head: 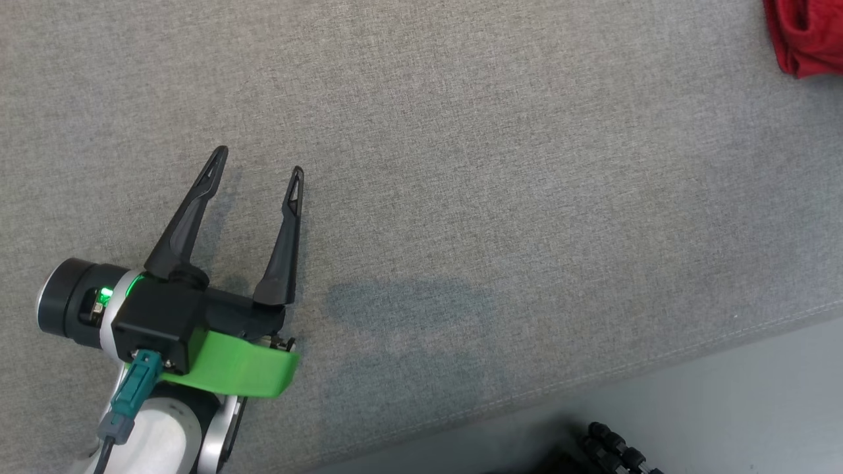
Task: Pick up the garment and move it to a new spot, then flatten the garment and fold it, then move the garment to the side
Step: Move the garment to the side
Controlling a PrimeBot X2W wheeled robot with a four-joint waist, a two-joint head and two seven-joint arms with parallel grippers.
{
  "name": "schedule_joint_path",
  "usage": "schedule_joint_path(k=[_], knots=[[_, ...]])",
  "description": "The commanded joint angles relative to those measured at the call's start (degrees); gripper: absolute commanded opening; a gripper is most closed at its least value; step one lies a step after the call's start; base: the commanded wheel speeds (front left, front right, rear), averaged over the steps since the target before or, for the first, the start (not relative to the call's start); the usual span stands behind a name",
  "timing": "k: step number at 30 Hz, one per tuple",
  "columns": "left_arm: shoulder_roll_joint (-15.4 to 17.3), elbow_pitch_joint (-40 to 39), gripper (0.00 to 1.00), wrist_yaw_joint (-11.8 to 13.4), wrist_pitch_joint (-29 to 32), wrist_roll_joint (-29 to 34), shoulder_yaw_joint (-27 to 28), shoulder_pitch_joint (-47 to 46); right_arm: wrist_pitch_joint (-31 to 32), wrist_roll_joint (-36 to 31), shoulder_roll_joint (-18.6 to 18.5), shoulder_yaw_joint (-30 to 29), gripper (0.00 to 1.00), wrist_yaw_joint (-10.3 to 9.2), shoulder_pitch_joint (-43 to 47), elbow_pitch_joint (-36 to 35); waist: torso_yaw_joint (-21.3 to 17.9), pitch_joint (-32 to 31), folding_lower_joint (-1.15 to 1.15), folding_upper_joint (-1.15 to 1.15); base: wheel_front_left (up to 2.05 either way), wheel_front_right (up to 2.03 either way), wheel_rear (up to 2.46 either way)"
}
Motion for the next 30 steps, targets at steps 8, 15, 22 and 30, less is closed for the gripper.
schedule_joint_path(k=[8, 15, 22, 30], knots=[[0.5, -0.4, 1.00, 0.5, 0.0, 0.2, -0.1, -1.0, -1.9, -6.4, -1.8, -7.0, 1.00, -0.04, 1.6, 2.3, -0.5, -0.7, -0.01, 0.00, 0.00, 0.00, 0.00], [-0.1, 1.0, 1.00, 0.4, -1.0, -0.9, 0.0, -0.9, -2.2, -9.3, 0.6, -10.8, 1.00, -0.04, 2.4, 2.4, -0.9, -3.2, -0.01, 0.00, 0.00, 0.00, 0.00], [-2.0, 4.9, 1.00, -0.4, -5.0, -4.3, 1.1, 0.0, -2.4, -8.6, 3.6, -10.0, 1.00, -0.04, 3.6, -1.3, -0.2, -8.9, -0.01, 0.00, 0.00, 0.00, 0.00], [-4.4, 13.7, 1.00, -1.5, -11.4, -10.1, 3.9, 2.7, -2.4, -3.9, 6.8, -5.2, 1.00, -0.04, 11.4, -12.6, 2.1, -18.4, -0.01, 0.00, 0.00, 0.00, 0.00]])
